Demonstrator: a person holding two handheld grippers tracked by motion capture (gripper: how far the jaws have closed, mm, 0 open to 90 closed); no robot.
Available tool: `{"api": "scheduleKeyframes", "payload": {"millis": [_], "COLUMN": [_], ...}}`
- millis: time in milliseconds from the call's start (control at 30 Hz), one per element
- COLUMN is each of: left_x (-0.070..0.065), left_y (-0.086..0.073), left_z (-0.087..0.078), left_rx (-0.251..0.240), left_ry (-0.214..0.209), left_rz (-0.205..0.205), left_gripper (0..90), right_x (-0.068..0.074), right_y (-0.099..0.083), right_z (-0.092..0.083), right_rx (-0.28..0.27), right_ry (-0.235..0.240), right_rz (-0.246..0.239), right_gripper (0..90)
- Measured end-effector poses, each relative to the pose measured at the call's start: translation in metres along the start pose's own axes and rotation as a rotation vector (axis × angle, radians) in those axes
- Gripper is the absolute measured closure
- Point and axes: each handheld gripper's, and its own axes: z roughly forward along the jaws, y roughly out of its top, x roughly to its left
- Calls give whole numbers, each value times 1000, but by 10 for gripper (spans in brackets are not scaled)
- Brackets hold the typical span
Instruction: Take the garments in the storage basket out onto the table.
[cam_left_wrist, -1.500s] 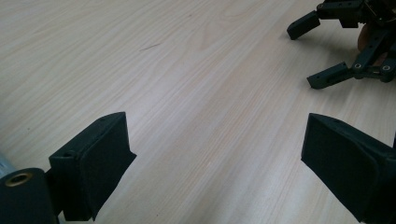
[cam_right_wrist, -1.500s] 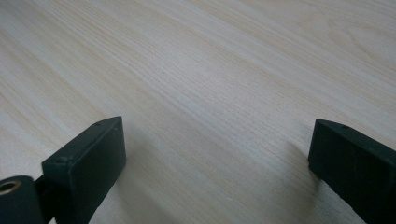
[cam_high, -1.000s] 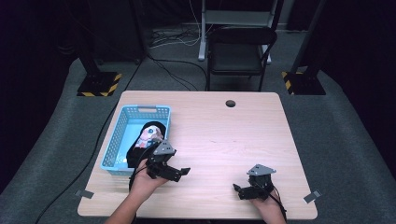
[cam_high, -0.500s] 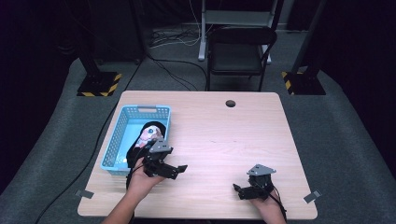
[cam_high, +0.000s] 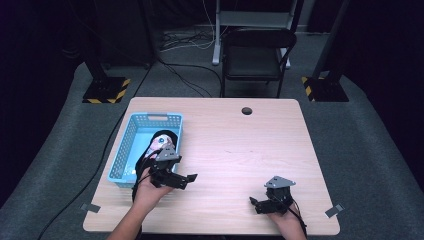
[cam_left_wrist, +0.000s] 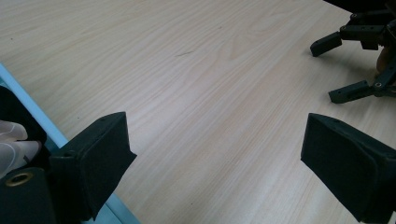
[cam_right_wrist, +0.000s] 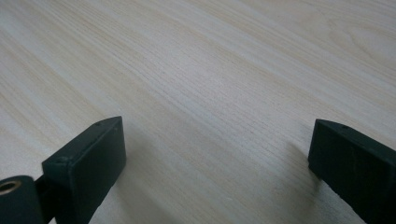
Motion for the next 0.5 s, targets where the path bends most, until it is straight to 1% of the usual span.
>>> {"api": "scheduleKeyframes", "payload": {"millis": [500], "left_x": [11], "left_y": [-2], "left_z": [-7], "left_rx": [-8], "left_ry": [18], "left_rz": [-29], "left_gripper": [75], "right_x": [0], "right_y": [0], "right_z": [0], "right_rx": [0], "right_ry": [0], "right_rz": [0], "right_gripper": [34]}}
